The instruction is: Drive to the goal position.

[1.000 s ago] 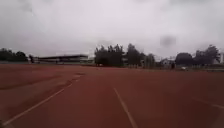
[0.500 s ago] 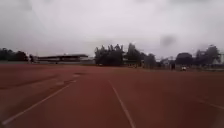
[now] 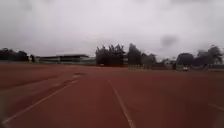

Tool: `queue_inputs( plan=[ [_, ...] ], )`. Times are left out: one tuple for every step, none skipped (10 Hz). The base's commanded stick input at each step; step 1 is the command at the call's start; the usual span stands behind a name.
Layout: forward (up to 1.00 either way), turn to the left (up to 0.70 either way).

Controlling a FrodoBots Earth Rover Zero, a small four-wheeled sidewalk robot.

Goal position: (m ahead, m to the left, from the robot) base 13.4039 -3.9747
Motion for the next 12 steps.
queue_inputs(
  plan=[
    [0.5,0.0],
    [0.5,0.0],
    [0.5,0.0],
    [0.5,0.0],
    [0.5,0.0],
    [0.5,0.0],
    [0.5,0.0],
    [0.5,0.0],
    [0.5,0.0],
    [0.5,0.0],
    [0.5,0.0],
    [0.5,0.0]
  ],
)
